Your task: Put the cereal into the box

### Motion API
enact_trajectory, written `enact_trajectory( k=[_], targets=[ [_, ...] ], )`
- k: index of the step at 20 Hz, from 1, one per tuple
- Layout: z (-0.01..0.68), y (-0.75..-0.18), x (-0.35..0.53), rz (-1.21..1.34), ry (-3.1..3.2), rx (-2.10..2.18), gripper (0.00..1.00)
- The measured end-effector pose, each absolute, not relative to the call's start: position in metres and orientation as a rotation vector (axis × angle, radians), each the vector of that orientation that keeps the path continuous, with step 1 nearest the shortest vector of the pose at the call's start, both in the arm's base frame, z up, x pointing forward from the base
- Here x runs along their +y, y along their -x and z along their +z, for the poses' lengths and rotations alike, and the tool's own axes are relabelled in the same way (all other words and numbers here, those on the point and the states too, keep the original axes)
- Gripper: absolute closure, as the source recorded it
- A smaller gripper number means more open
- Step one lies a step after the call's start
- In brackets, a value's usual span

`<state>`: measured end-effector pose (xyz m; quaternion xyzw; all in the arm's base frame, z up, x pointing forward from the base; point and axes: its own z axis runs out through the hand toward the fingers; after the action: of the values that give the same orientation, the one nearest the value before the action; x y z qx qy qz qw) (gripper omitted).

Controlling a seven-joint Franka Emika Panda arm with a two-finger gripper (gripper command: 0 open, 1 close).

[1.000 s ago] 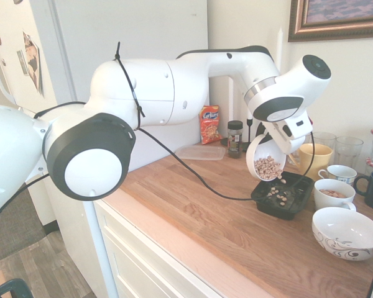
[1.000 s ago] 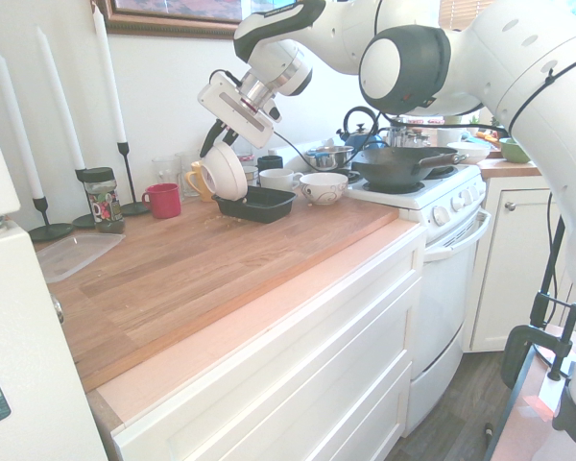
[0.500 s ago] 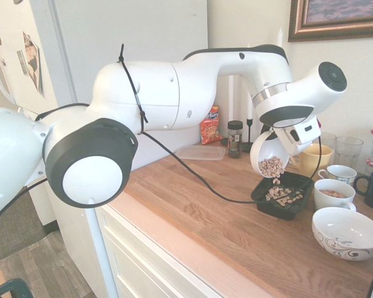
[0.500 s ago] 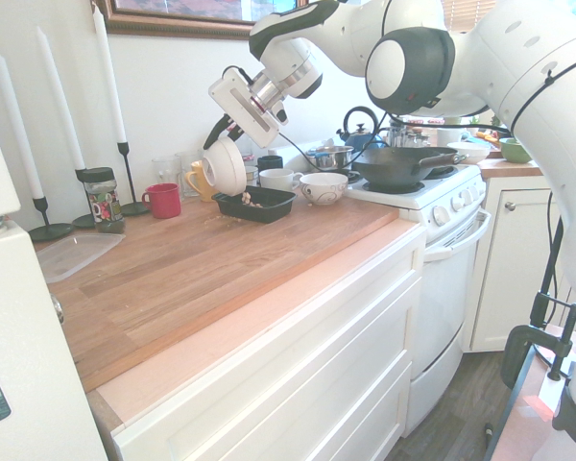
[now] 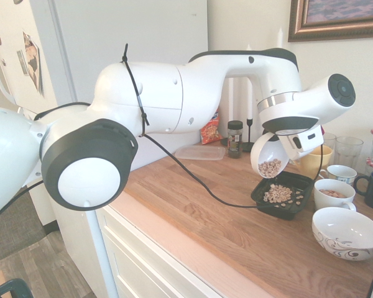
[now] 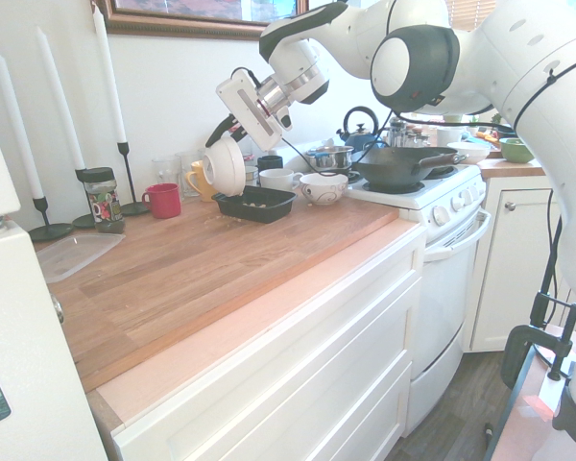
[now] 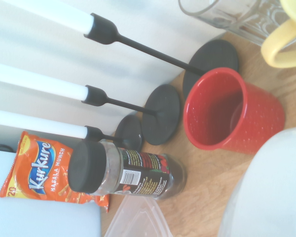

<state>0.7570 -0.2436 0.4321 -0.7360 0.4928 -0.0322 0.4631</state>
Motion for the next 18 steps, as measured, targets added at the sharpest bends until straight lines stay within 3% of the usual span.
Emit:
enact_trajectory(
  k=[18],
  targets=[
    [0.399,-0.719,-0.273,-0.076,1.725,1.129,1.0]
  ],
)
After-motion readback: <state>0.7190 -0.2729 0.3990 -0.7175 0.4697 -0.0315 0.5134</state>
